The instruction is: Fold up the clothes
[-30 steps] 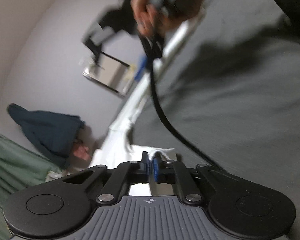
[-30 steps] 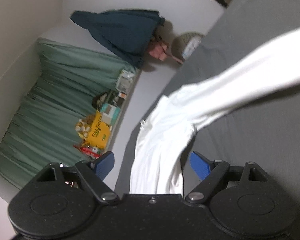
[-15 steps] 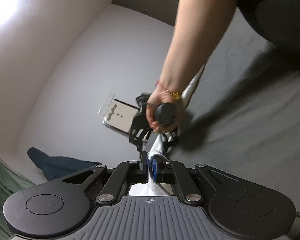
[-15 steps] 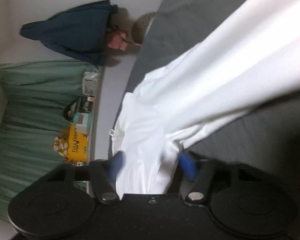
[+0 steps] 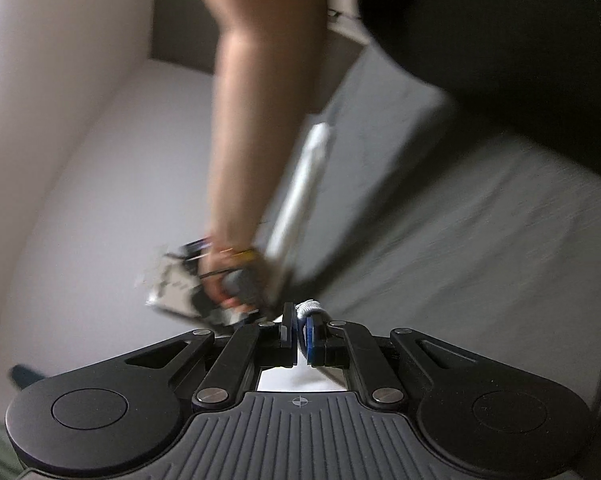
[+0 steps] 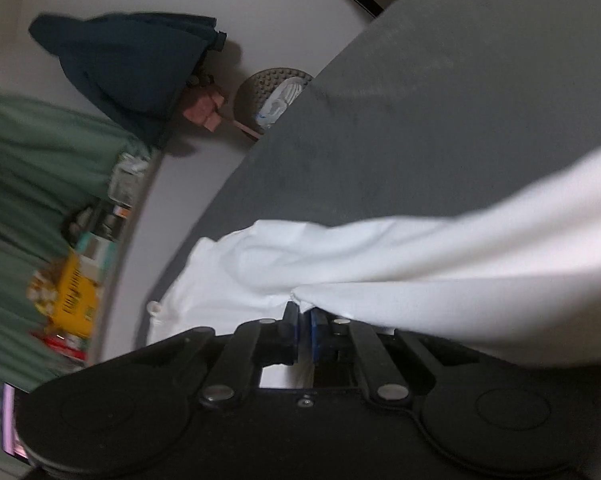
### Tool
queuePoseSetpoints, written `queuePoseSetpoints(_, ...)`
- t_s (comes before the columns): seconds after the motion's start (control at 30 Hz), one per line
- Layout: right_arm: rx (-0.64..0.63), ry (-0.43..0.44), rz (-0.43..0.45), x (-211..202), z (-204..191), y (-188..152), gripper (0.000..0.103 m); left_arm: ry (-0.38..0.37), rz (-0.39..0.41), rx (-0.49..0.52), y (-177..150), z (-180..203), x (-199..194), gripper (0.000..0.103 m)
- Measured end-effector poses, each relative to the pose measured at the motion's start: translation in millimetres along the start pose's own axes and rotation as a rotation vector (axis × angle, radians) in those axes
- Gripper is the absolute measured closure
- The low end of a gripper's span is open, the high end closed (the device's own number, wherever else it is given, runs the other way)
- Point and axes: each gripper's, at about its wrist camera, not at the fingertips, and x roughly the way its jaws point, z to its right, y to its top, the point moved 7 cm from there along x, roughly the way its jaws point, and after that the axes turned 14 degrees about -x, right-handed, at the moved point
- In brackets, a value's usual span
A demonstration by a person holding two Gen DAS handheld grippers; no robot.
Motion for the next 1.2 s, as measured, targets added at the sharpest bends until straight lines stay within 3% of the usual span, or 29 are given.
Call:
queuePoseSetpoints(0.17, -0.037, -0.049, -0.016, 6.0, 2.5, 9.7, 0.097, -0.079, -0.042, -0.04, -3.3, 28.8, 21.9, 0.1)
queuePoseSetpoints(0.27, -0.071, -0.07, -0.038, 10.5, -1.9, 9.5, 0.097, -0.122, -0.11, 0.028, 0.2, 47.0, 32.3, 0.099)
queuePoseSetpoints(0.33, -0.073, -0.065, -0.056, 11.1, -2.6, 9.0, 0.097, -0.084, -0.137, 0.092, 5.8, 56.1, 37.0, 0.099)
queuePoseSetpoints(0.43, -0.085, -0.052, -0.095, 4.0, -2.2, 6.4, 0.093, -0.063, -0.194, 0.087, 11.7, 59.4, 43.6, 0.099)
queuePoseSetpoints(0.6, -0.18, -0.124, -0.114, -38.8, 2.0, 4.5, 0.068, -0.074, -0.231, 0.038, 5.1, 53.5, 37.4, 0.096)
queuePoseSetpoints(0.63, -0.207, -0.149, -0.111, -50.0, 3.2, 4.4, 0.063, -0.091, -0.226, 0.011, 4.6, 51.4, 35.1, 0.092)
queuePoseSetpoints(0.67, -0.235, -0.178, -0.105, -62.0, 4.9, 4.1, 0.054, -0.109, -0.221, -0.018, 4.6, 49.2, 32.4, 0.08)
queuePoseSetpoints(0.73, -0.299, -0.245, -0.084, -92.4, 9.2, 2.1, 0.052, -0.117, -0.186, -0.093, 11.4, 41.9, 18.9, 0.049)
queuePoseSetpoints(0.77, -0.328, -0.275, -0.069, -108.5, 11.3, 0.8, 0.051, -0.112, -0.164, -0.132, 15.4, 36.8, 10.8, 0.019)
queuePoseSetpoints(0.8, -0.357, -0.304, -0.053, -124.6, 13.3, -0.4, 0.051, -0.102, -0.133, -0.178, 18.8, 29.6, 1.2, 0.0)
queuePoseSetpoints(0.87, -0.406, -0.365, -0.024, -157.2, 18.1, -3.3, 0.047, -0.073, -0.092, -0.27, 23.2, 12.6, -16.3, 0.0)
queuePoseSetpoints(0.93, -0.45, -0.432, 0.009, -195.3, 24.1, -7.6, 0.046, -0.048, -0.114, -0.378, 17.7, -11.9, -30.3, 0.0)
queuePoseSetpoints(1.03, -0.479, -0.529, 0.082, -258.4, 28.8, -16.1, 0.045, 0.075, -0.161, -0.526, -10.0, -63.2, -48.3, 0.0)
queuePoseSetpoints(1.13, -0.483, -0.453, 0.194, -309.8, 0.1, -29.8, 0.045, 0.237, -0.268, -0.636, -66.3, -132.3, -47.6, 0.0)
queuePoseSetpoints(1.2, -0.498, -0.329, 0.22, -319.3, -34.7, -47.9, 0.037, 0.348, -0.352, -0.679, -107.3, -172.0, -52.0, 0.0)
